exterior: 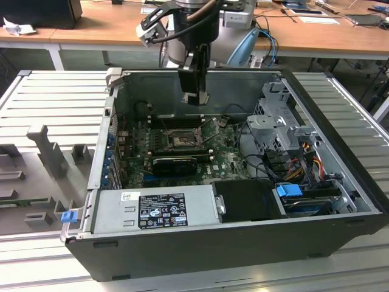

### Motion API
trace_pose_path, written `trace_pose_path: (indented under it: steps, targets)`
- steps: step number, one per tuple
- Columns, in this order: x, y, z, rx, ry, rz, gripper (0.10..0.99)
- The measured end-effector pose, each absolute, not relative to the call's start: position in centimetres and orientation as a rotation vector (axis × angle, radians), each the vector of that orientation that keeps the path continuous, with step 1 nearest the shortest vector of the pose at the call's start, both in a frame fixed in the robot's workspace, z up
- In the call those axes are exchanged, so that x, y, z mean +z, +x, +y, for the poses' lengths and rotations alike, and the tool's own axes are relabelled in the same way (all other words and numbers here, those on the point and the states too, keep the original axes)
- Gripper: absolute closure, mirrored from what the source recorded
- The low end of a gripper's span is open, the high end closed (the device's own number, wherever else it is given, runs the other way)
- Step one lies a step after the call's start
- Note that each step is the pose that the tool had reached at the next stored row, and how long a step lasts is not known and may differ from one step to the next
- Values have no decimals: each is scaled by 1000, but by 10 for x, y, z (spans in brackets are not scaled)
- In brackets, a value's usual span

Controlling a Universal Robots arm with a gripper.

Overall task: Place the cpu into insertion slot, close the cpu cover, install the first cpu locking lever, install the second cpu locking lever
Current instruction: 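Place the cpu into insertion slot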

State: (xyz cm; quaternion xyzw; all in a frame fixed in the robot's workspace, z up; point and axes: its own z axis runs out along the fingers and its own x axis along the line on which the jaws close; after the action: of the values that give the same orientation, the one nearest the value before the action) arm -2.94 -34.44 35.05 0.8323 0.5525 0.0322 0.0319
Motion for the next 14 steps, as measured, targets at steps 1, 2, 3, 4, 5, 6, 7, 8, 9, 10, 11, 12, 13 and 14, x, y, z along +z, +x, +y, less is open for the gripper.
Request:
trace_pose_path:
  steps: [1,2,3,4,5,6,7,8,9,10,11,12,13,14]
  targets:
    - [350,-29,-344,99,2567,1695,561]
    - [350,-29,-344,99,2571,1688,561]
    - [350,-29,-344,98,2579,1676,561]
    - [349,-30,-344,97,2589,1660,561]
    - [347,-30,-344,97,2597,1647,561]
    - [346,-30,-344,95,2607,1632,561]
    - [344,-30,-344,95,2609,1628,561]
    - [343,-30,-344,95,2598,1647,561]
    - [342,-30,-344,97,2564,1700,561]
    - [340,-30,-344,99,2527,1758,561]
    - [339,-30,-344,101,2501,1797,561]
    - [338,-30,-344,102,2475,1834,561]
    - [338,-30,-344,103,2460,1854,561]
    - [337,-30,-344,104,2437,1886,561]
